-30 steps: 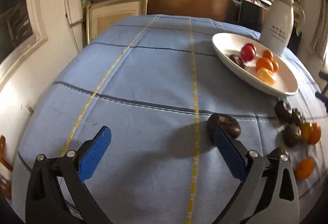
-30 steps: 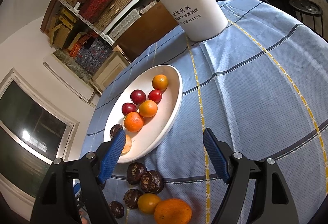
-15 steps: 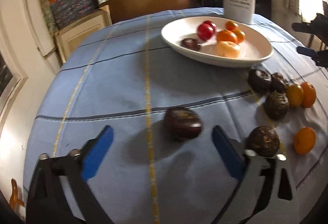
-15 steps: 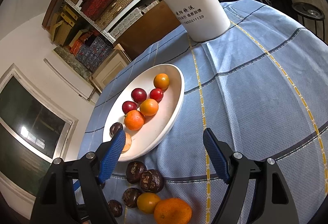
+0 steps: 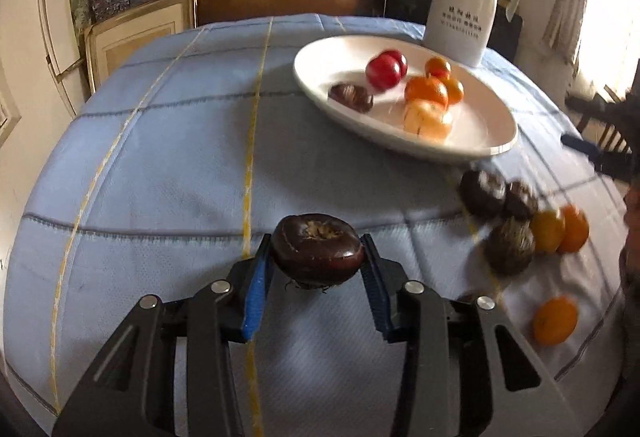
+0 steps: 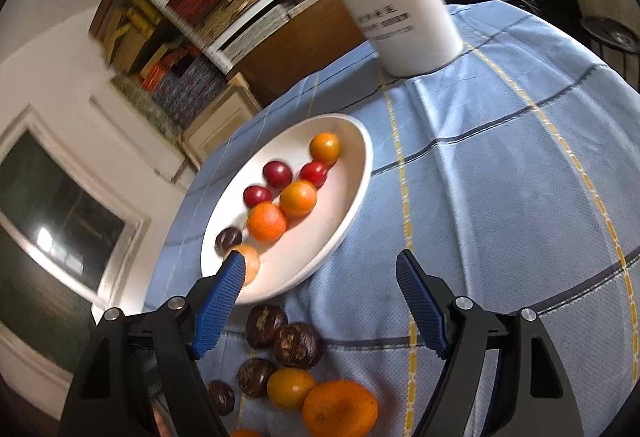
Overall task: Organize fruits
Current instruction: 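Grasp a dark brown fruit on the cloth with the left tool, then place the dark fruit on the plate with the left tool while the right tool places another dark fruit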
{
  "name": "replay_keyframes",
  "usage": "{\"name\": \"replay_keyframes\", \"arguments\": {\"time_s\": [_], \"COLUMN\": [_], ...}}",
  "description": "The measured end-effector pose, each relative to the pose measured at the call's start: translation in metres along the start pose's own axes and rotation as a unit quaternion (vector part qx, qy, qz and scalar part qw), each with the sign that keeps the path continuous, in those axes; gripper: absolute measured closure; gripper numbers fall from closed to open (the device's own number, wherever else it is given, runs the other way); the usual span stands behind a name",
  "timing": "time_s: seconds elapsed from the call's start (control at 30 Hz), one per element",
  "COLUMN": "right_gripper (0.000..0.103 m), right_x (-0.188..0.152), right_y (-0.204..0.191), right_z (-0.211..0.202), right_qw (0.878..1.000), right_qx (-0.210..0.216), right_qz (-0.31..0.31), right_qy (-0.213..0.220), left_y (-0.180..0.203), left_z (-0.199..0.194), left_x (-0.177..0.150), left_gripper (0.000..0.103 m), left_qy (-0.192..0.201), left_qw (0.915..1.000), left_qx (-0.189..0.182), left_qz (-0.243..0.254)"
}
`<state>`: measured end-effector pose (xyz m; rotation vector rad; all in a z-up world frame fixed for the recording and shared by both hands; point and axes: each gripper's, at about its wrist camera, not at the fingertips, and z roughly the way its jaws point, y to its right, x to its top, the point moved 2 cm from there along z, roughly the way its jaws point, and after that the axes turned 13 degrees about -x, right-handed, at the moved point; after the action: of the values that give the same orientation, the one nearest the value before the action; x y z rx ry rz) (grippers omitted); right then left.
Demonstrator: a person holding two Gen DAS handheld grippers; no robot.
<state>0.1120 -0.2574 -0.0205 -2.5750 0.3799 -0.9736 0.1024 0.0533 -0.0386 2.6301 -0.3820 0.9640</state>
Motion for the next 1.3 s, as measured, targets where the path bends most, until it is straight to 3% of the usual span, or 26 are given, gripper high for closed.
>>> {"name": "replay_keyframes", "arguments": {"time_s": [0.07, 0.23, 0.47, 0.7, 0.83, 1.03, 1.3], "right_gripper": [0.027, 0.055, 0.064, 0.061, 0.061, 0.062, 0.062], "right_x": [-0.006, -0.031, -0.047, -0.058, -0.067, -0.061, -0.036], "right_y": [-0.012, -0.041, -0.056, -0.068, -0.079, -0.069, -0.052], "right_z": [0.003, 0.018, 0.036, 0.044, 0.042, 0.039, 0.007], "right_qw": [0.999, 0.99, 0.979, 0.969, 0.959, 0.967, 0.987], "right_qx": [0.006, 0.002, -0.035, -0.057, -0.083, -0.076, -0.009], "right_qz": [-0.033, -0.127, -0.175, -0.218, -0.26, -0.232, -0.156], "right_qy": [-0.012, -0.067, -0.095, -0.102, -0.076, -0.074, -0.035], "left_y": [0.007, 0.024, 0.015, 0.018, 0.018, 0.02, 0.029], "left_z": [0.001, 0.011, 0.022, 0.027, 0.035, 0.041, 0.006], "left_x": [0.012, 0.03, 0.021, 0.018, 0.014, 0.013, 0.022], "left_gripper": [0.061, 0.061, 0.061, 0.061, 0.061, 0.061, 0.061], "left_qy": [0.009, 0.02, -0.002, -0.011, -0.026, -0.034, 0.03], "left_qw": [1.0, 0.9994, 0.9994, 0.9993, 0.999, 0.9987, 0.9984], "left_qx": [-0.001, -0.017, -0.032, -0.027, -0.023, -0.019, -0.036], "left_qz": [0.004, 0.023, 0.015, 0.025, 0.027, 0.034, 0.032]}}
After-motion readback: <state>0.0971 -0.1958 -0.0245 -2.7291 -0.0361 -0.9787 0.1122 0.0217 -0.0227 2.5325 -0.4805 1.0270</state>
